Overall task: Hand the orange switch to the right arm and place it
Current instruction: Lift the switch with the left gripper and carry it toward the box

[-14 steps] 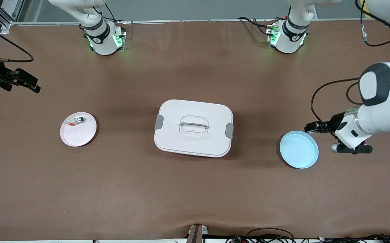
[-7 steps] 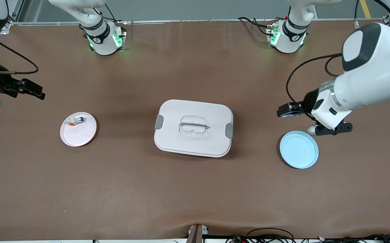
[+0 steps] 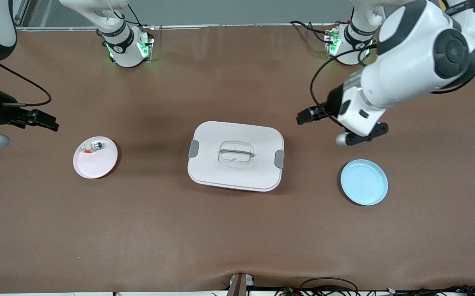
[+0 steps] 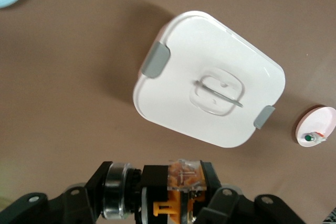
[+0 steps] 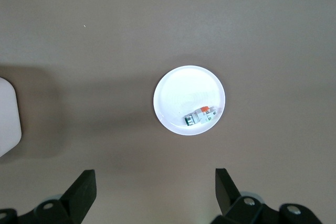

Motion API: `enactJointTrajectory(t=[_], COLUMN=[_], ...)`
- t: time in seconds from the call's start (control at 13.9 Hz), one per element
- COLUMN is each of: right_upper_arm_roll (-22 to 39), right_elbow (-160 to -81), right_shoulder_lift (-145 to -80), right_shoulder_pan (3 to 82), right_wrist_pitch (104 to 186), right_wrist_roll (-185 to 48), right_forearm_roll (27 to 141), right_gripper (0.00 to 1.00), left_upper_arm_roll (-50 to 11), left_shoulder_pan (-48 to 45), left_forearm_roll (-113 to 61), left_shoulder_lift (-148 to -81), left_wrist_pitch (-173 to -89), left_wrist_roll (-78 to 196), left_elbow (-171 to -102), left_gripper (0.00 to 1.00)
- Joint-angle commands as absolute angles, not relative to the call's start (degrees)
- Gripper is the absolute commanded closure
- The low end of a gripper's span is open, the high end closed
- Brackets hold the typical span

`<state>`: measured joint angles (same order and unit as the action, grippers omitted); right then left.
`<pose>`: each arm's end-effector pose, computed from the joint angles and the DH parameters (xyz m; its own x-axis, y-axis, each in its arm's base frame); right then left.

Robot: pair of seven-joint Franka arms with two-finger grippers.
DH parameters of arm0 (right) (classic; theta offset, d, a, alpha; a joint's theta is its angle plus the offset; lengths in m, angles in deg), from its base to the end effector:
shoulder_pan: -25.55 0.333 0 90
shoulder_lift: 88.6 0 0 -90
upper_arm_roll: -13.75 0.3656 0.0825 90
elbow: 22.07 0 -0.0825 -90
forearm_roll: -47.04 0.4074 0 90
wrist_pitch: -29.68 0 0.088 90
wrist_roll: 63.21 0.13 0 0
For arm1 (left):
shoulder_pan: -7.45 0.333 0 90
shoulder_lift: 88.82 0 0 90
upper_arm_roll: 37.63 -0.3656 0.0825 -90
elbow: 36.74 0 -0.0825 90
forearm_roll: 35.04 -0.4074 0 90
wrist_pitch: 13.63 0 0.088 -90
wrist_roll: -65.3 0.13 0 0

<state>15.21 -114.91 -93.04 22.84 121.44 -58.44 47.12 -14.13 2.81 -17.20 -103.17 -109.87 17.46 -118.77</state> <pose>0.6001 -0.0135 0.5835 0.9898 -0.1047 -0.0961 -0.1047 -0.9945 0.0047 0.5875 -0.3178 0.5947 0.9011 0.3236 -0.2887 0.4015 -0.8740 0.2736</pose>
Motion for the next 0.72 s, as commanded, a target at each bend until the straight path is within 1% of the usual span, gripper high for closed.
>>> enactJointTrajectory(t=[0.0,0.14,0.29,0.5,0.65], right_upper_arm_roll=[15.6,15.6,15.6,15.6,15.7], right_elbow=[-112.8,-112.2,-112.2,-112.2,-112.2], right_shoulder_lift=[-98.4,-99.2,-100.8,-101.3,-101.2], right_shoulder_pan=[22.0,21.7,21.6,21.9,22.2], right_wrist_pitch=[120.7,120.9,120.9,120.8,121.3], right_wrist_roll=[-59.0,-59.0,-59.1,-58.6,-57.9], right_forearm_roll=[46.6,46.4,45.8,45.6,46.7], right_gripper=[0.0,0.0,0.0,0.0,0.0], left_upper_arm_roll=[-10.3,-7.6,-6.2,-5.9,-5.9], left_shoulder_pan=[3.0,3.0,2.3,-0.6,-3.3], left_forearm_roll=[-16.4,-16.3,-16.0,-15.9,-15.9], left_shoulder_lift=[-103.8,-104.0,-104.5,-105.0,-106.4], left_wrist_pitch=[-111.0,-115.1,-119.5,-125.4,-131.2], left_wrist_roll=[5.9,-6.7,-19.2,-29.8,-38.6], left_elbow=[-115.9,-116.0,-115.9,-116.0,-116.0], left_gripper=[0.76,0.76,0.76,0.76,0.73])
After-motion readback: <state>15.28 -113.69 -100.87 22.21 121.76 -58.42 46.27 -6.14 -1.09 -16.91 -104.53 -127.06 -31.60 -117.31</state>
